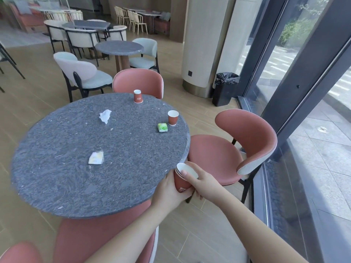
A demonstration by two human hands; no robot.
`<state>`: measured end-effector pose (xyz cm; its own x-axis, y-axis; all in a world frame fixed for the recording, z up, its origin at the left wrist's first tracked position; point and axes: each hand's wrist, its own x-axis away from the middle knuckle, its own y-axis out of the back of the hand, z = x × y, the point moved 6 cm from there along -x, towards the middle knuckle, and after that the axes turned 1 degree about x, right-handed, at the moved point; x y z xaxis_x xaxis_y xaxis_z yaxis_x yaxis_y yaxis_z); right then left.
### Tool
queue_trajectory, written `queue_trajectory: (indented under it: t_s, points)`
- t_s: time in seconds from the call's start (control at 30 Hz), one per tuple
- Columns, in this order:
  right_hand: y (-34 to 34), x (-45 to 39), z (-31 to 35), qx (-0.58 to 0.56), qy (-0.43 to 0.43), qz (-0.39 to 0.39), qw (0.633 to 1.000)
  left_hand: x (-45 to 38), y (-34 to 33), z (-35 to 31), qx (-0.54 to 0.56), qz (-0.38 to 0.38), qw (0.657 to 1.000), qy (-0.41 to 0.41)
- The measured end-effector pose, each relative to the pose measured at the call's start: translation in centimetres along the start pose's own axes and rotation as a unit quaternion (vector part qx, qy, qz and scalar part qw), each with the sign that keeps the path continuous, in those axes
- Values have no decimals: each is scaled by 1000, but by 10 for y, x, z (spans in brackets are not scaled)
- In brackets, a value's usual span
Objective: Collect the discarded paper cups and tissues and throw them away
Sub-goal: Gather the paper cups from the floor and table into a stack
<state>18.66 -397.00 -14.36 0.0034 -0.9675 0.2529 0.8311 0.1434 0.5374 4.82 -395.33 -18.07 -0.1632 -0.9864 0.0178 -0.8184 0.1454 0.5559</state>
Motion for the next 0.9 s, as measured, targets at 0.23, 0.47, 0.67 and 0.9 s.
queue_trajectory:
  t_s: [0.23,0.47,0.67,0.9]
  points:
    - [59,-70,-42,-121,-13,-3,993,-70,-35,-12,15,-29,996,83]
    - [98,-129,-74,-153,5,18,988,-122,-61,-27,28,-52,993,102]
    - [115,-163,-75,-143,32,30,989,-151,-64,-16,19,-80,989,125]
    - [112,-221,-67,-133,22,35,990,-190,-52,10,22,-105,982,156]
